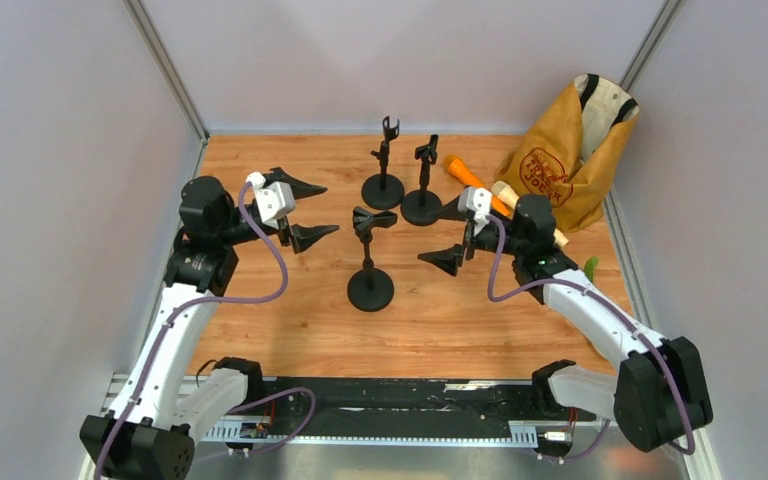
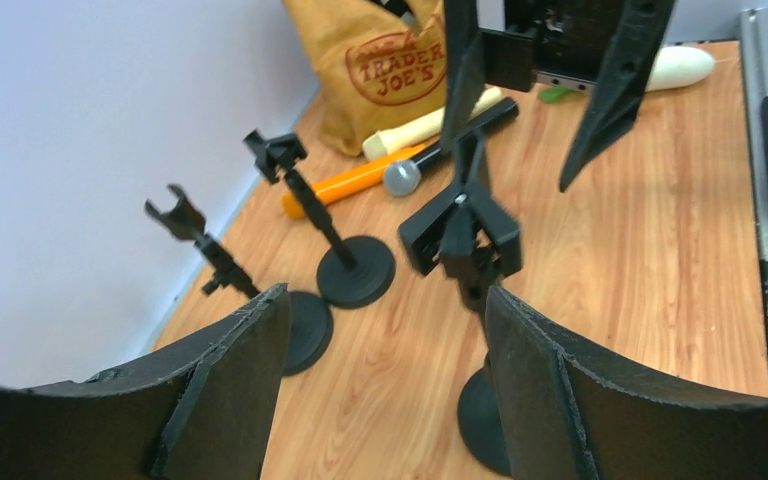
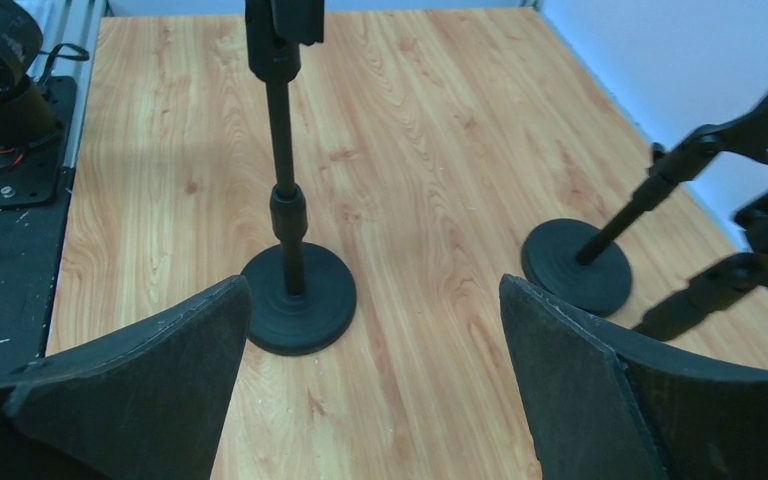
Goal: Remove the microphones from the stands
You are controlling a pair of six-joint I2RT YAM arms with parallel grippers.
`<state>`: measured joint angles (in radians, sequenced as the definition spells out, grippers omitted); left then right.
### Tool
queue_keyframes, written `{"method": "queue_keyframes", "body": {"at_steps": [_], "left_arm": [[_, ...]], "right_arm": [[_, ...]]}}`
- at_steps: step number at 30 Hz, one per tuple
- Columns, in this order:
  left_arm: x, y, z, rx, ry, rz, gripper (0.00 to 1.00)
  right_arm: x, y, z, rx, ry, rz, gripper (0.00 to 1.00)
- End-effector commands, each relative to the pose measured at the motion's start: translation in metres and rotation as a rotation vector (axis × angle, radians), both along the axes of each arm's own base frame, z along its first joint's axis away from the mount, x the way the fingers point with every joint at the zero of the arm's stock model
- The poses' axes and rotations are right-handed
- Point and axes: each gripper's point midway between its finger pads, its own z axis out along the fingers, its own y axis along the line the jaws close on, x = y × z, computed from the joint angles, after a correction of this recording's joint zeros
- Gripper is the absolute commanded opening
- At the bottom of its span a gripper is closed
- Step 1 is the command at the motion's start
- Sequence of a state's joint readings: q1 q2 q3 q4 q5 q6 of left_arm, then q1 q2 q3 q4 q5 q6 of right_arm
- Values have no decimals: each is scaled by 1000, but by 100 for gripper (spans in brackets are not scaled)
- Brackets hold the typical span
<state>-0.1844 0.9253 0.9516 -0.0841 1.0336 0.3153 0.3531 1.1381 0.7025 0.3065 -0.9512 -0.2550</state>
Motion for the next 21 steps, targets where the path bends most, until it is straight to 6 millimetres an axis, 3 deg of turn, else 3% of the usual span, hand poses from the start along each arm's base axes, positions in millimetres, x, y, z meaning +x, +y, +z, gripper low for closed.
{"method": "queue_keyframes", "body": {"at_steps": [1, 5, 7, 12, 21], "left_arm": [[0, 15, -4, 14, -23, -13, 78], [2, 23, -27, 12, 1, -17, 78], [4, 24, -52, 17, 32, -13, 78], [7, 23, -91, 14, 18, -29, 79], [18, 19, -143, 35, 74, -93, 77]], "right_arm": [[-3, 28, 5, 23, -86, 66, 100], [-4, 50, -4, 30, -87, 82, 97], [-5, 61, -10, 35, -73, 90, 94], [-1, 84, -29, 38, -50, 72, 86], [-4, 101, -55, 97, 35, -8, 81]]}}
